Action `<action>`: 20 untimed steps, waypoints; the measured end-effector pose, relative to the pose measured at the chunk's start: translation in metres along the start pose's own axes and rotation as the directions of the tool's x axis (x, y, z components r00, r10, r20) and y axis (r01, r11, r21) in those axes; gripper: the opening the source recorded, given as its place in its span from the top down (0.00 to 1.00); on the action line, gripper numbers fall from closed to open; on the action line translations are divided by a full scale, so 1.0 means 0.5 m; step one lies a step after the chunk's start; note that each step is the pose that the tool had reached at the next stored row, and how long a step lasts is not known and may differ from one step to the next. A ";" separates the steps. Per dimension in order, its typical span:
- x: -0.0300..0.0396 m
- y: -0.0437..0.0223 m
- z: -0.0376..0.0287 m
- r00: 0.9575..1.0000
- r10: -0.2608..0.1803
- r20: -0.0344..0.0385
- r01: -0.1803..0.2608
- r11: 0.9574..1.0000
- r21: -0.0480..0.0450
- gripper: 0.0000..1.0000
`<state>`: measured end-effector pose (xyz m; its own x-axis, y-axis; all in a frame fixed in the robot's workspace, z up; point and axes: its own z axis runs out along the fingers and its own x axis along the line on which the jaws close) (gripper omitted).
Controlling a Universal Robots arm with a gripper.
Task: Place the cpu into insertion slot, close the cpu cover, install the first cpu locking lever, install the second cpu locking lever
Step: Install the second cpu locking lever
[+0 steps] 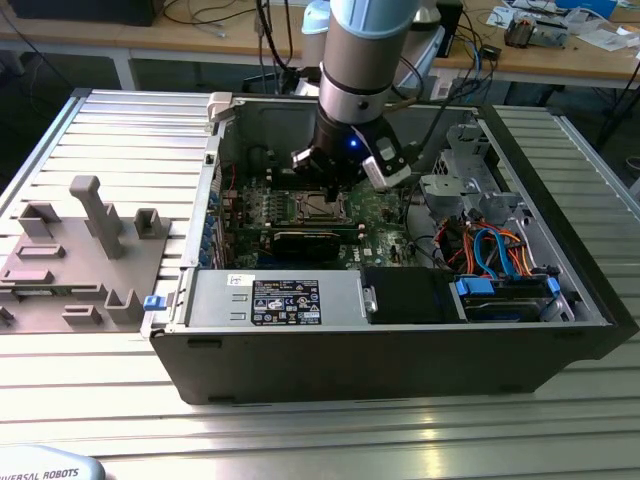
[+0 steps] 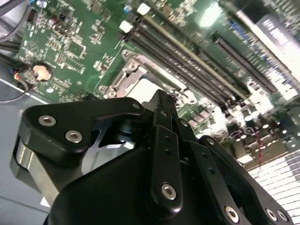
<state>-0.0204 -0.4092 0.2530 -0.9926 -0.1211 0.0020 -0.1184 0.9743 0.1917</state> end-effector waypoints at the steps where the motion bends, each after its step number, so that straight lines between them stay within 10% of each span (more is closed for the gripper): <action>1: 0.004 -0.006 0.001 1.000 0.000 0.000 0.000 1.000 0.000 0.89; 5: 0.069 -0.016 0.055 1.000 -0.001 0.000 0.001 1.000 -0.003 0.89; 20: 0.086 -0.002 0.086 0.999 -0.033 -0.006 0.033 0.999 -0.003 0.89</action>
<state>-0.0639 -0.4070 0.2106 -0.9880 -0.1544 0.0016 -0.1511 0.9691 0.1949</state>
